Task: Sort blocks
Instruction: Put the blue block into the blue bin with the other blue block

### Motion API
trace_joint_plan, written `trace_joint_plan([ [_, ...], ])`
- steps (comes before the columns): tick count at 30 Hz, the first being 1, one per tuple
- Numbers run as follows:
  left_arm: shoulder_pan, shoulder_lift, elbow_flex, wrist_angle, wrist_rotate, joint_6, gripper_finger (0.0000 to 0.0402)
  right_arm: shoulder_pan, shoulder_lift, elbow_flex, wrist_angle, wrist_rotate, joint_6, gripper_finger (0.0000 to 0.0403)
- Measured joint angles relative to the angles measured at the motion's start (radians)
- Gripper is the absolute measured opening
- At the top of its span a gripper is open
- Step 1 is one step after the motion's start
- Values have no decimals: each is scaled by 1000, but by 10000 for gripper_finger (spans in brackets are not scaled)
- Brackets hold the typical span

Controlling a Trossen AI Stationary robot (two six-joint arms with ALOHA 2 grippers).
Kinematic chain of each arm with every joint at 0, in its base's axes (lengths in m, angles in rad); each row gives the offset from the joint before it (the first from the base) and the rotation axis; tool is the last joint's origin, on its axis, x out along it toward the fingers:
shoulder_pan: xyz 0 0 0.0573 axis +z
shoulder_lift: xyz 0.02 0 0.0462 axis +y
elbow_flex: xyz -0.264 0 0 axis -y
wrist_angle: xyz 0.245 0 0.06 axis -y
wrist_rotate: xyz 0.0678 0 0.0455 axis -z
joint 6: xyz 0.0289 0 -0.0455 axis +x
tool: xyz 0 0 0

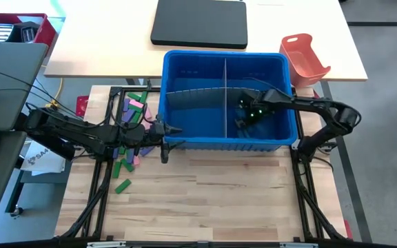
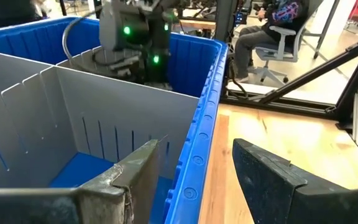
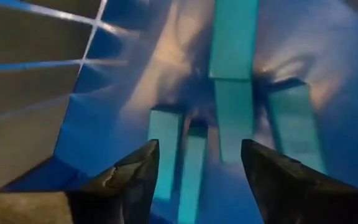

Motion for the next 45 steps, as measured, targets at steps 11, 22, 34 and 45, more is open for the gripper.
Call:
trace_joint_plan([
  [11, -4, 0, 0, -7, 0, -36, 197, 146, -119, 299, -263, 238, -33, 228],
  [22, -15, -30, 64, -156, 38, -71, 197, 525, -428, 233, -18, 456, -24, 228],
  [34, 97, -81, 528, -1084, -167, -183, 197, 788, -378, 111, 396, 565, -163, 229],
  [45, 220, -75, 551, -1741, -57, -663, 197, 883, -297, 111, 394, 642, -175, 229],
])
